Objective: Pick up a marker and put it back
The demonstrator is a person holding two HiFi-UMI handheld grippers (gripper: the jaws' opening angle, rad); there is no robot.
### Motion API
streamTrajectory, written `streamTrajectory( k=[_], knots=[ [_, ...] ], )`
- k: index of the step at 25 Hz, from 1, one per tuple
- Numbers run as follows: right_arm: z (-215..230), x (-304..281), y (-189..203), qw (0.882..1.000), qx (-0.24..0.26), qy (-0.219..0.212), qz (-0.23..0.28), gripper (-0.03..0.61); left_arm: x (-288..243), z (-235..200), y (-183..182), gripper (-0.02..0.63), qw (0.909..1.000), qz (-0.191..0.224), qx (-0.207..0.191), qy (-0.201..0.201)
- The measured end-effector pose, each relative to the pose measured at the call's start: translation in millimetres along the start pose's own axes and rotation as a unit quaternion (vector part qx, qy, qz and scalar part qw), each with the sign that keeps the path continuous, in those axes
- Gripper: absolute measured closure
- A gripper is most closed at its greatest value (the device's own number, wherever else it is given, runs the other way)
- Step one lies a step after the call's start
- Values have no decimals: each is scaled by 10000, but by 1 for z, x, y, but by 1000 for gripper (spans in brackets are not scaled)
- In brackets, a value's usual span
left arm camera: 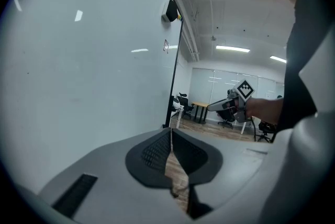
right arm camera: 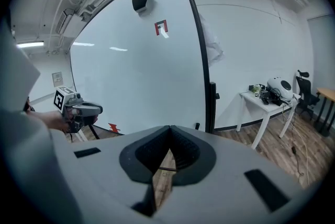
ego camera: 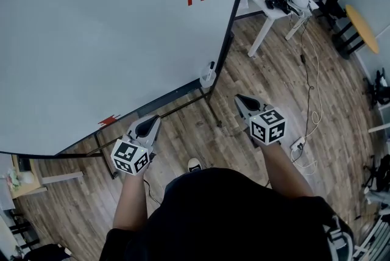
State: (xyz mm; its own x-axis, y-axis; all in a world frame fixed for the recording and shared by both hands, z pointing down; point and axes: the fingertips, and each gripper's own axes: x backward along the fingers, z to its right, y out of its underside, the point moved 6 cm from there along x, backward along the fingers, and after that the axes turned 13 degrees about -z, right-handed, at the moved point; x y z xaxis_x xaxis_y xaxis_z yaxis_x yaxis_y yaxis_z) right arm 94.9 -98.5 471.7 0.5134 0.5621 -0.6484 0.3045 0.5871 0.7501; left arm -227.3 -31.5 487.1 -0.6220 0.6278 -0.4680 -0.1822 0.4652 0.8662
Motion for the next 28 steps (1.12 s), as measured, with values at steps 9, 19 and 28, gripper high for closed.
streamTrajectory(
  k=[9, 19, 28],
  knots=[
    [-9, -18, -19, 9999, 5, 147, 4, 581, -5, -23, -4, 595, 9996, -66, -144, 248],
    [-19, -2, -18, 9995, -33, 286, 89, 581, 11, -20, -7, 595, 9992, -24, -267, 293],
    [-10, -6, -19, 9996, -2, 286, 77, 581, 15, -15, -7, 595, 9995, -22, -269, 174]
  ],
)
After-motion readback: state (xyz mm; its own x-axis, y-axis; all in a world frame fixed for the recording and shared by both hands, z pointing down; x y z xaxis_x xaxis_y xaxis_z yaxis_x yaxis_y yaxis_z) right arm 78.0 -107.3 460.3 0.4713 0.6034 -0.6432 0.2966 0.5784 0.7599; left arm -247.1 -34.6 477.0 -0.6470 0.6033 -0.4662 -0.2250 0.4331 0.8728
